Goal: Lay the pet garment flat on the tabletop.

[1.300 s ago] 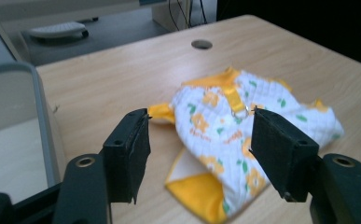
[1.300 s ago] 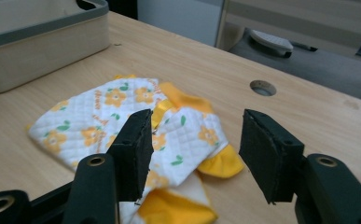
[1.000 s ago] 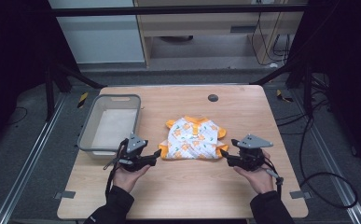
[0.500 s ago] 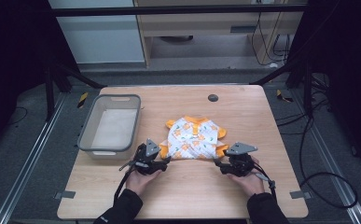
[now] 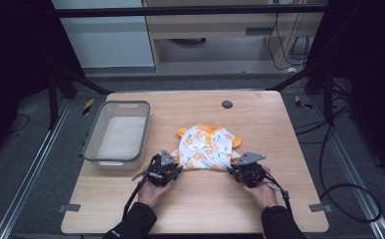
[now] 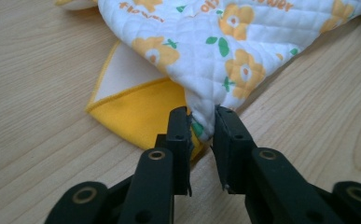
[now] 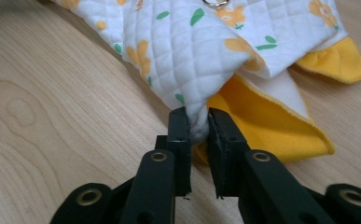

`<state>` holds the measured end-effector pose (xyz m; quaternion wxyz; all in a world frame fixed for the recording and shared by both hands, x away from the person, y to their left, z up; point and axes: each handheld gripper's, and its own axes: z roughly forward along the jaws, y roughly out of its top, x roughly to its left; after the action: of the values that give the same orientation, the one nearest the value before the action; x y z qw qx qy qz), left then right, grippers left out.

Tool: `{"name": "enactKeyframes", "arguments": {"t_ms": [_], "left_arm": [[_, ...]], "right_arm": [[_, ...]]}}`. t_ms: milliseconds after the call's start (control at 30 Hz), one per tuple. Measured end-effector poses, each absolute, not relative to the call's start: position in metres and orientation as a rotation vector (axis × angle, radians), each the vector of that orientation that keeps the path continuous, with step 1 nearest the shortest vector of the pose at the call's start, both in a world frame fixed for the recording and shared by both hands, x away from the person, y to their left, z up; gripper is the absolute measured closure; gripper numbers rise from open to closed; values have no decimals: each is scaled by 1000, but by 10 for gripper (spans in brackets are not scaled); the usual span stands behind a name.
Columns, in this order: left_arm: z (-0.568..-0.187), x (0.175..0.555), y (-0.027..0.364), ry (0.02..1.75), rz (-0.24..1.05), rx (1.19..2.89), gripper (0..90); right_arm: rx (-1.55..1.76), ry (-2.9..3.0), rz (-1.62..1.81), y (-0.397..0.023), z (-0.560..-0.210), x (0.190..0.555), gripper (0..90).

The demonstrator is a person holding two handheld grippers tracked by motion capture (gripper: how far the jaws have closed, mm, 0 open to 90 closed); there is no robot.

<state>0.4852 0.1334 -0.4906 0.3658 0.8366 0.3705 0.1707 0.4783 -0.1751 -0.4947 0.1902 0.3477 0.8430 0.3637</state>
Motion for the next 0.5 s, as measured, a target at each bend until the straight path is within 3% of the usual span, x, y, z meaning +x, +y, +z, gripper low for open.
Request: {"name": "enactKeyframes", "arguments": {"t_ms": [333,500], "left_arm": [[-452,461,149,903,358,2039,816],[-421,432,161,842,349,1994,816]], "right_arm": [[954,2366,1172,-184,-464,454,829],[956,2361,1324,-192,-437,429,828]]}}
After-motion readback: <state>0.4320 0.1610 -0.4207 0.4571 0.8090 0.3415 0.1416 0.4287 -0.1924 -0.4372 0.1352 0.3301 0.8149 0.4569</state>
